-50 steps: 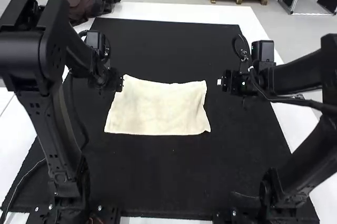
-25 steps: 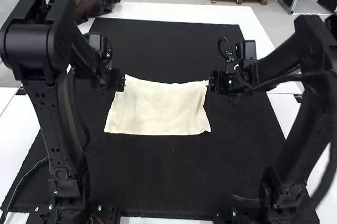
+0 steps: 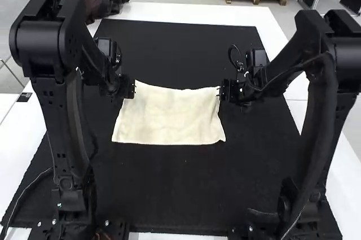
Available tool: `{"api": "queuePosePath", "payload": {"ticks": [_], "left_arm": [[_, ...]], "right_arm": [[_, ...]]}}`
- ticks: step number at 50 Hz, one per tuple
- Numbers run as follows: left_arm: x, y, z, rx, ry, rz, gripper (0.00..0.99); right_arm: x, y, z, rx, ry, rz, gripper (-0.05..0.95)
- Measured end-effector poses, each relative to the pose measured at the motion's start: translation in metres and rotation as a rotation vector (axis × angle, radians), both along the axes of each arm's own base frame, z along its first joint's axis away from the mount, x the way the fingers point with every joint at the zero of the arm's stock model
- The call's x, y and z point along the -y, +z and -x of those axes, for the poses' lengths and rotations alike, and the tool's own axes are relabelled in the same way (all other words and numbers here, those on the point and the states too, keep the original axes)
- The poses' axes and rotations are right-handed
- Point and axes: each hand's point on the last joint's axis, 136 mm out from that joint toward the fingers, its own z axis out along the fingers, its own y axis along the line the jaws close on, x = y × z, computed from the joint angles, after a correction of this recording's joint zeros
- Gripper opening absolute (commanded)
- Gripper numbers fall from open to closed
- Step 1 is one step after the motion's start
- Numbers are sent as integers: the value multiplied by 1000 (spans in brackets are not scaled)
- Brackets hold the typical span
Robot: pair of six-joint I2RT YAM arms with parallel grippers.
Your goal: Fold the towel.
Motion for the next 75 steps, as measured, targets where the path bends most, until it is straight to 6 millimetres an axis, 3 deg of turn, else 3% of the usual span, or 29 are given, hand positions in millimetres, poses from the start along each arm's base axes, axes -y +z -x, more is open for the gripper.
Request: {"api": "queuePosePath", "payload": {"ticks": [20,33,63,68,70,72,73,74,75], "left_arm": [[9,0,-7,7,-15,5,961],[10,-24,-2,-49,-15,10,959],[10,-29,-5,-41,-12,13,957],[10,-30,-5,-42,-12,12,913],[10,-30,-5,-41,-12,11,864],[9,-31,-6,-40,-10,9,802],[9,-31,-6,-39,-9,8,730],[8,-32,-6,-40,-5,5,605],[7,-32,-6,-41,-2,2,431]], "right_arm": [[-19,-14,-6,-17,39,-18,907],[-21,-18,-12,-26,35,-32,907],[-26,-21,-28,-21,39,-43,907],[-28,-22,-28,-22,48,-36,902],[-28,-23,-28,-21,53,-29,879],[-29,-23,-28,-18,58,-22,756],[-29,-23,-27,-17,62,-18,610],[-30,-23,-27,-18,65,-17,489],[-31,-24,-25,-21,72,-14,290]]}}
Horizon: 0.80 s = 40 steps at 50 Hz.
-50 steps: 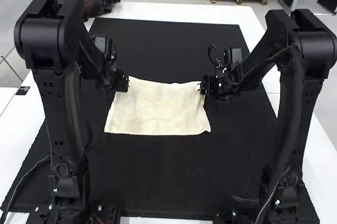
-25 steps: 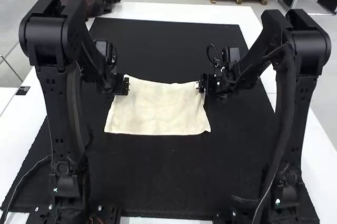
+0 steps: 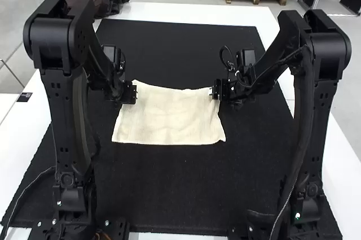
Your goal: Fold the towel.
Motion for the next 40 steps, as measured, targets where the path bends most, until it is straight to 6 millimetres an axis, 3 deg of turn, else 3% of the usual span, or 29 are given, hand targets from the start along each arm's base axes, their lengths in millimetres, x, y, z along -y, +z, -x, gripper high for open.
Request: {"api": "queuePosePath", "payload": {"ticks": [1,2,3,12,40], "left_arm": [[-1,-1,0,-1,4,-4,249],[-2,-1,-1,2,6,-5,113],[-2,-1,-2,7,6,-5,5],[4,-1,-10,43,-16,6,23],[6,2,-10,49,-22,13,21]], "right_arm": [[-1,-1,1,-3,7,4,87],[-3,-3,3,-6,13,7,-36],[-5,-4,4,-8,23,11,-15],[-11,-12,12,-40,63,-5,-25],[-2,-8,13,-58,66,-48,-25]]}}
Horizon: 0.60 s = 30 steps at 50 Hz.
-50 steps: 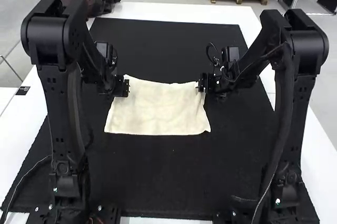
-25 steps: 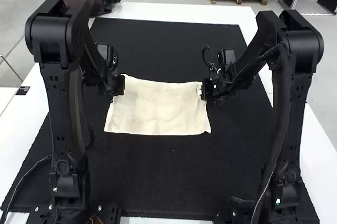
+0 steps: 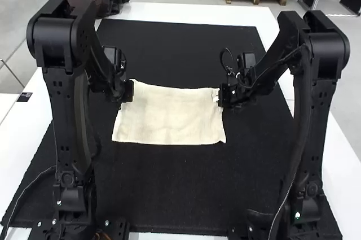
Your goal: Fold the towel.
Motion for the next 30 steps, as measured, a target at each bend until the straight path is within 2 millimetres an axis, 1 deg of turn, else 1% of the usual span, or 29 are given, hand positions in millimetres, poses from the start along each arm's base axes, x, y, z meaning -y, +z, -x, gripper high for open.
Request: {"api": "queuePosePath", "payload": {"ticks": [6,9,18,21,25,30], "left_arm": [[1,3,1,-3,-3,3,21],[2,8,2,1,-7,7,23],[3,32,-2,47,-12,10,21],[3,38,-3,57,-12,10,23],[3,44,-3,68,-12,9,21],[4,43,0,52,-18,15,21]], "right_arm": [[1,9,-1,14,0,-9,-25],[3,16,-2,28,-3,-14,-25],[4,39,-3,74,-2,-27,-25],[4,41,-2,76,2,-31,-25],[4,38,1,64,5,-31,-25],[8,31,8,30,5,-30,-25]]}}
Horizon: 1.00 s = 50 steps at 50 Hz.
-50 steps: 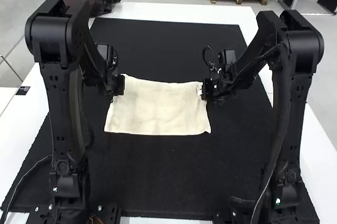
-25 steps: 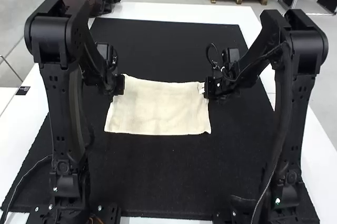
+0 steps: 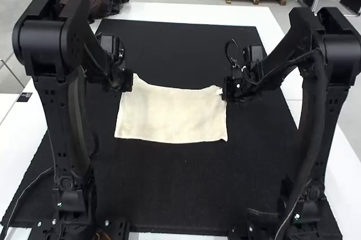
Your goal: Fold the towel.
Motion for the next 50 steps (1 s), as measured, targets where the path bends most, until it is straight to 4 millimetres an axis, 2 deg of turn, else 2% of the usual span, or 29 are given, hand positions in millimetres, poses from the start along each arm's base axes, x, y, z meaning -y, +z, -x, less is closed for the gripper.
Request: {"api": "queuePosePath", "payload": {"ticks": [7,21,32,50], "left_arm": [[2,-1,3,-12,-9,9,21],[5,2,19,-10,-19,18,23],[6,-4,34,-31,-24,26,23],[6,29,42,45,-23,27,23]], "right_arm": [[5,-3,6,-21,-1,-4,-25],[10,11,12,9,10,-15,-25],[11,4,27,-12,32,-19,-25],[5,22,31,27,68,-49,-25]]}}
